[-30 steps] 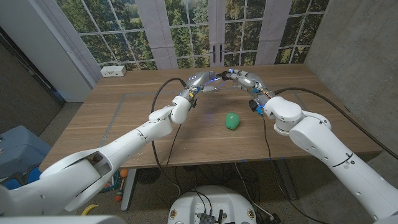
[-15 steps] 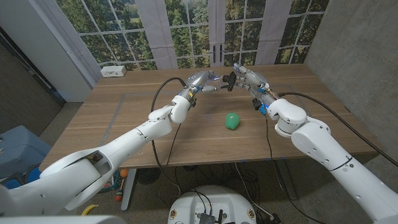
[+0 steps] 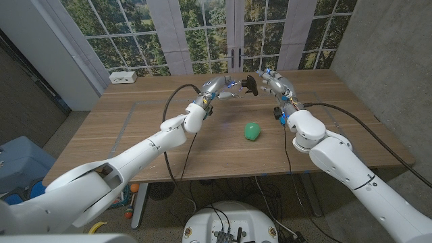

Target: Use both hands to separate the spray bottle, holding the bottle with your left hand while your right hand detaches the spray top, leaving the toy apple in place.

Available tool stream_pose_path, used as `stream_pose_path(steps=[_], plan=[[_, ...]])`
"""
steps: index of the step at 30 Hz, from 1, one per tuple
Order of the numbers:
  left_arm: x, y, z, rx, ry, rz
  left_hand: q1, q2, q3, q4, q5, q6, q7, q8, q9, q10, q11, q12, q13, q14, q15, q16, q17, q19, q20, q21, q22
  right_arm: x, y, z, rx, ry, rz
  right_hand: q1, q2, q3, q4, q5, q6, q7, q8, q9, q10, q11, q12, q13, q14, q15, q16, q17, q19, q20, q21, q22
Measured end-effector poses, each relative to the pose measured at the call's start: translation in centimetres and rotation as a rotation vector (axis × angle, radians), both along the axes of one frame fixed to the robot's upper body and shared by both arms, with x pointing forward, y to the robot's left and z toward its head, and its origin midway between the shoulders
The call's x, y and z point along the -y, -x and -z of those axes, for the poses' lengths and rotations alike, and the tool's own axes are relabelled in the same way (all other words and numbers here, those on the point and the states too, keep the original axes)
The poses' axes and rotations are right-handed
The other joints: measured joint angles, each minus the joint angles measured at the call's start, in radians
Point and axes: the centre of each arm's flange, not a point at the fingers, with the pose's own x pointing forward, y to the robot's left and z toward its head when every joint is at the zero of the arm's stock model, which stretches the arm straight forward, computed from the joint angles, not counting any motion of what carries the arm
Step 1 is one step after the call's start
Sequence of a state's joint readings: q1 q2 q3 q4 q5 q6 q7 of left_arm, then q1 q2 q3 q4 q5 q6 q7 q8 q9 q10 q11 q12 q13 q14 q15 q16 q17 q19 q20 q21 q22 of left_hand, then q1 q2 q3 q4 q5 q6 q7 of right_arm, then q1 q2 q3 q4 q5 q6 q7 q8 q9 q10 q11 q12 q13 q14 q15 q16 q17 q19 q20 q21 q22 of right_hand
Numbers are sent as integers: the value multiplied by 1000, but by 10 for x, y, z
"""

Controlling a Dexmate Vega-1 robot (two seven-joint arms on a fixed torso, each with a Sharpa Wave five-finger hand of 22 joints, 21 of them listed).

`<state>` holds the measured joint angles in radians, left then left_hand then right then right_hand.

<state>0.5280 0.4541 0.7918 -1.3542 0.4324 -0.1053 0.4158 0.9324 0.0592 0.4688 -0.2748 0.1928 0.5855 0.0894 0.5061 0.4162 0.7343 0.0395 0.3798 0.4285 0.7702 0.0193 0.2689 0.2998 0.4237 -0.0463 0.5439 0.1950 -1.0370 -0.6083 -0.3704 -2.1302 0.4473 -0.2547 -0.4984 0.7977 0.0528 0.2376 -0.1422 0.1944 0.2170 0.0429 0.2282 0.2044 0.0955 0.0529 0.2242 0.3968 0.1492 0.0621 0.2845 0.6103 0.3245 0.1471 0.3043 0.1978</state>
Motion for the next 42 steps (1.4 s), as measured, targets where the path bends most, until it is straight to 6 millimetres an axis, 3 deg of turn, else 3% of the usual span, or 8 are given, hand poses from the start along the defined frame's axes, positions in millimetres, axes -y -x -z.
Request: stream_pose_path(steps=[3, 5, 11, 17, 19, 23, 37, 42], plan=[[-2, -1, 0, -15, 21, 13, 0, 0, 0, 0, 0, 0, 0, 0, 0, 0, 0, 0, 0, 0, 0, -1, 0, 0, 0, 0, 0, -1, 0, 0, -9, 21, 37, -11, -11, -7, -1, -8, 39, 18, 8, 0, -8, 8, 0, 0, -10, 10, -7, 0, -7, 7, -6, 0], [-5, -3, 0, -30, 41, 24, 0, 0, 0, 0, 0, 0, 0, 0, 1, 0, 0, 0, 0, 0, 0, -2, 0, 0, 0, 0, 0, -2, 0, -1, -12, 48, 75, -17, -17, -8, 0, -10, 56, 15, 14, 0, -8, 8, 0, 0, -13, 13, -10, -2, -7, 7, -6, 0], [-8, -6, 0, -65, 79, 57, 0, 0, 0, 0, 0, 0, 0, 0, 4, 0, 0, 0, 0, 2, 2, -2, 0, 0, 0, 0, 0, -8, 1, -4, -12, 119, 150, -5, -29, -7, -10, -10, 89, -14, 20, 0, -8, 8, 0, 0, -24, 17, -15, -4, -7, 7, -6, 0], [-11, -9, -1, -84, 94, 70, 0, 0, 0, 0, 0, 0, 0, 0, 4, 0, 0, 0, 0, 4, 0, -5, 0, -4, 4, 4, 0, -7, -1, -3, -25, 173, 220, 23, -25, 6, -22, -10, 99, -25, 20, 0, -8, 8, 0, -3, -24, 17, -19, -8, -7, 7, -6, -3], [-9, -9, -1, -104, 101, 94, 0, 0, 0, 0, 0, 0, 0, 0, 4, 0, 0, 0, 0, 4, 0, -6, 2, -5, 5, 4, 0, -16, 2, -8, -12, 200, 221, 29, -19, 6, -22, -10, 105, -31, 21, 0, -8, 8, 0, -3, -24, 16, -22, -8, -7, 7, -6, -3], [-10, -11, -3, -117, 106, 106, 0, 0, -1, 1, -1, 0, 0, 0, 4, 0, 0, 0, 0, 4, 0, -4, 3, -5, 5, 4, 0, -19, 2, -10, -8, 230, 242, 40, -29, 11, -28, -10, 114, -40, 23, 0, -8, 8, 0, -3, -30, 11, -23, -8, -7, 7, -6, -3], [-6, -13, -6, -164, 102, 148, 0, 0, -1, 1, -4, 0, 0, 0, 3, 0, 0, 0, 0, 4, 0, -2, 5, -7, 3, 8, 0, -36, 2, -17, 35, 333, 303, 80, -20, 16, -31, -10, 215, -65, 53, 3, 27, -8, 7, -3, -20, 2, -23, -13, 1, -1, -6, -3], [-4, -14, -6, -171, 96, 154, 0, 0, -1, 1, -4, 0, 0, 0, 7, 0, 0, 0, 0, 4, 0, -2, 5, -7, 3, 8, 0, -45, 0, -18, 49, 357, 305, 107, -28, 26, -28, -10, 282, -72, 74, 3, 60, -24, 20, -8, -6, -13, -17, -18, 18, -18, -6, -2]])
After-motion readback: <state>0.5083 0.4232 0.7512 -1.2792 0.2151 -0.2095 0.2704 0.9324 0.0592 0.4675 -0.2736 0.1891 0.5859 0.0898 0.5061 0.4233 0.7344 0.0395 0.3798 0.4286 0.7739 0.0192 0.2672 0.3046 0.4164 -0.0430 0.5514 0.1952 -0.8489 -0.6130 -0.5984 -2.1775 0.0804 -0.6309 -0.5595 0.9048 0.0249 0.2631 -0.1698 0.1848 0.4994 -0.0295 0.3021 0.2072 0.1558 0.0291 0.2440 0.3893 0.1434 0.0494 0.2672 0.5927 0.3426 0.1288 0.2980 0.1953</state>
